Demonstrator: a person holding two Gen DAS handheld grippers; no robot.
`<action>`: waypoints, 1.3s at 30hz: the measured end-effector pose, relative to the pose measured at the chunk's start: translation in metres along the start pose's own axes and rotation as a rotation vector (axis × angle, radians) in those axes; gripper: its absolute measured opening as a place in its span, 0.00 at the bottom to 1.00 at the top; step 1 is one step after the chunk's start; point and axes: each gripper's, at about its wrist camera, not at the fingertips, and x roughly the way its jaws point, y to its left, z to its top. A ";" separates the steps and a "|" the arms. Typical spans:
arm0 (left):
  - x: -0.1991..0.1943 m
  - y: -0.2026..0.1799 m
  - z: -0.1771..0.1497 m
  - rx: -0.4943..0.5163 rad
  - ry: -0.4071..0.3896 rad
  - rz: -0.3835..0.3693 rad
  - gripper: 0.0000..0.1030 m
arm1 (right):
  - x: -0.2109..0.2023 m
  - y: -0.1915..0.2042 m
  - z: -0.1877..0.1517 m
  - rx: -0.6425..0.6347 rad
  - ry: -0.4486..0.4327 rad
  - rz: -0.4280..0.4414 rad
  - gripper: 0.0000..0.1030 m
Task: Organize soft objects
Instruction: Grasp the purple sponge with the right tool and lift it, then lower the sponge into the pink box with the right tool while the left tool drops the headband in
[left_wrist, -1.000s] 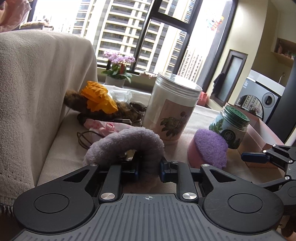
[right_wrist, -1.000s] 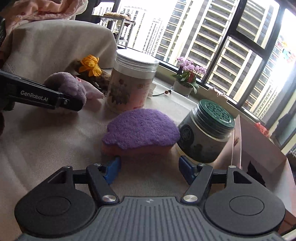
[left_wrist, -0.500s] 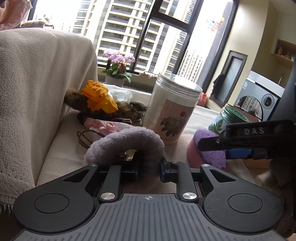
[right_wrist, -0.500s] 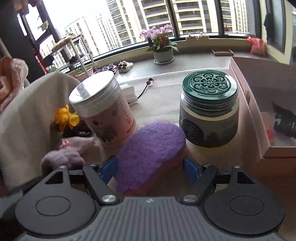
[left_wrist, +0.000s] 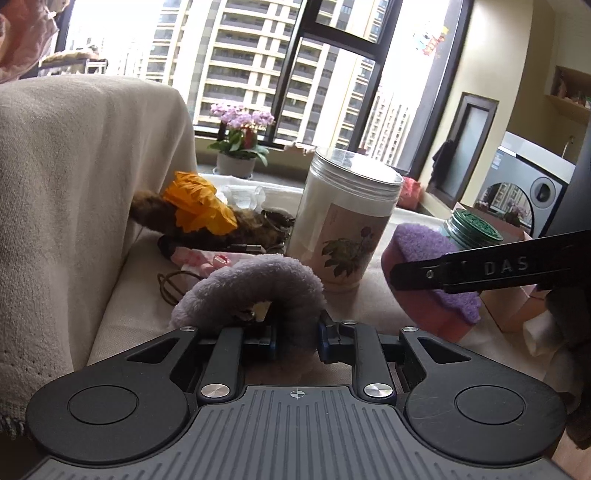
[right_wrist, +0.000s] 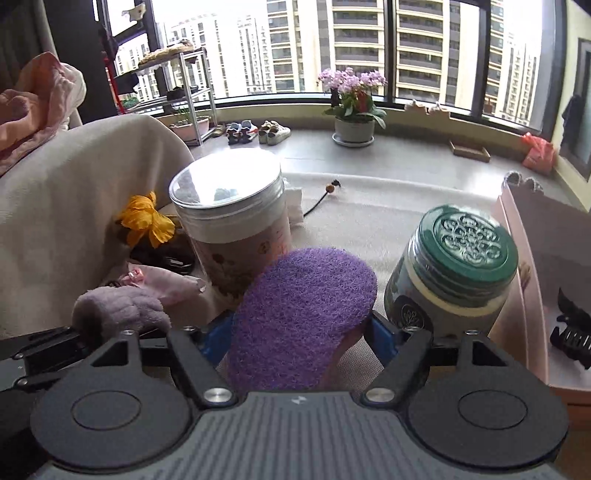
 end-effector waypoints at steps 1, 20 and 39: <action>0.000 -0.001 0.004 -0.003 0.003 0.008 0.22 | -0.005 -0.001 0.003 -0.009 -0.008 0.010 0.73; -0.033 -0.150 0.179 0.253 -0.117 0.034 0.20 | -0.146 -0.102 0.093 -0.213 -0.303 0.007 0.73; 0.096 -0.267 0.151 0.000 0.220 -0.570 0.23 | -0.199 -0.279 0.054 -0.016 -0.337 -0.194 0.73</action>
